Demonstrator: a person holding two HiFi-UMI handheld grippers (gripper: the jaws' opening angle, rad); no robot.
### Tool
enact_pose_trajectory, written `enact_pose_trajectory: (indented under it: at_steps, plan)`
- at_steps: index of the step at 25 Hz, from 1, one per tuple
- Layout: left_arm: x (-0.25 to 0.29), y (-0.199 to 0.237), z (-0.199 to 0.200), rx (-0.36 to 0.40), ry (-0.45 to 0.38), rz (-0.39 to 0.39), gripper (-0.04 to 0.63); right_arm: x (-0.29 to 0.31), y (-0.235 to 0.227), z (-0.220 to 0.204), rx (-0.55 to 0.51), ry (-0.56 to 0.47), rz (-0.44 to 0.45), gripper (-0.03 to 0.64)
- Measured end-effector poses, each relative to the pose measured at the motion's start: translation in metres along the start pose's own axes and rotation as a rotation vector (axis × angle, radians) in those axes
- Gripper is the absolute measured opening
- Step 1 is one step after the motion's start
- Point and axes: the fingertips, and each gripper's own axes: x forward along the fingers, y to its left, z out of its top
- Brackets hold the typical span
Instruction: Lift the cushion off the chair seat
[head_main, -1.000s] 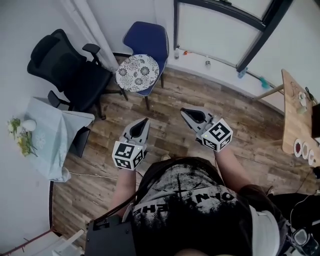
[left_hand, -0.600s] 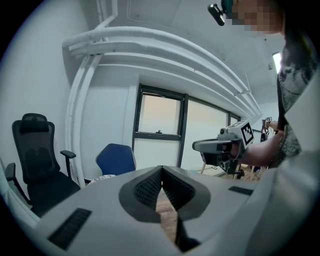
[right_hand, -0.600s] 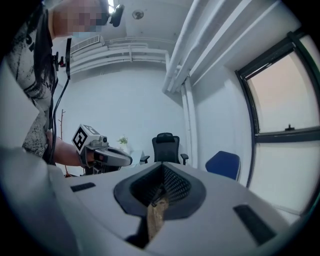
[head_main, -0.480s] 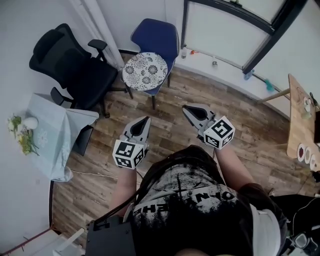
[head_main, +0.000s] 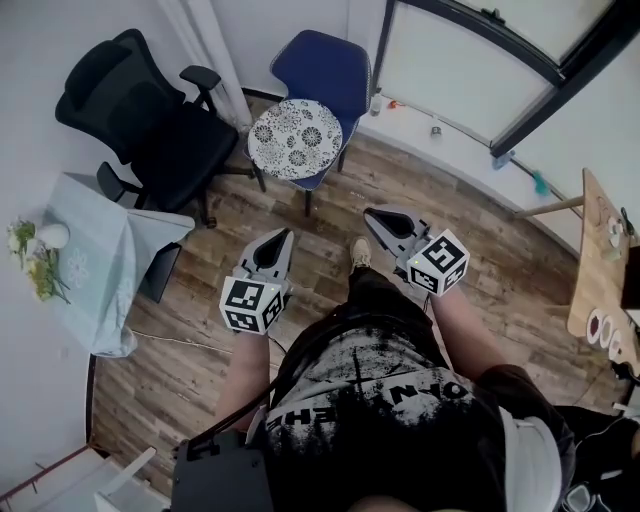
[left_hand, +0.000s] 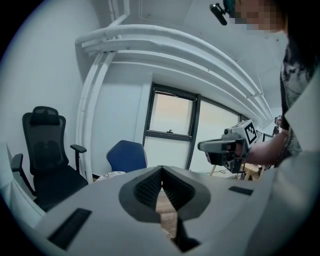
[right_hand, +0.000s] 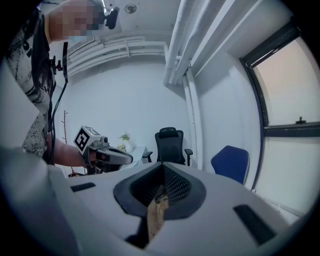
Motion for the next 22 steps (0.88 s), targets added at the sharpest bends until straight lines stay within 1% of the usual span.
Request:
enact_pose_trajectory:
  at_steps: [5,8,12,16,22]
  plan:
    - [0.029,0.021,0.005,-0.014,0.004,0.029,0.014,0.029,-0.025,0.002,-0.007,0.011,0.048,0.018]
    - [0.048,0.037,0.014,-0.022,0.010,0.051,0.014,0.048,-0.045,0.013,-0.012,0.009,0.079,0.018]
    - [0.076,0.058,0.033,-0.031,0.011,0.077,0.014,0.073,-0.080,0.035,-0.028,0.007,0.115,0.018]
    - [0.105,0.078,0.051,-0.051,0.006,0.120,0.014,0.094,-0.115,0.046,-0.028,0.014,0.152,0.018]
    - [0.154,0.102,0.072,-0.069,0.004,0.159,0.014,0.124,-0.168,0.054,-0.025,0.026,0.201,0.018]
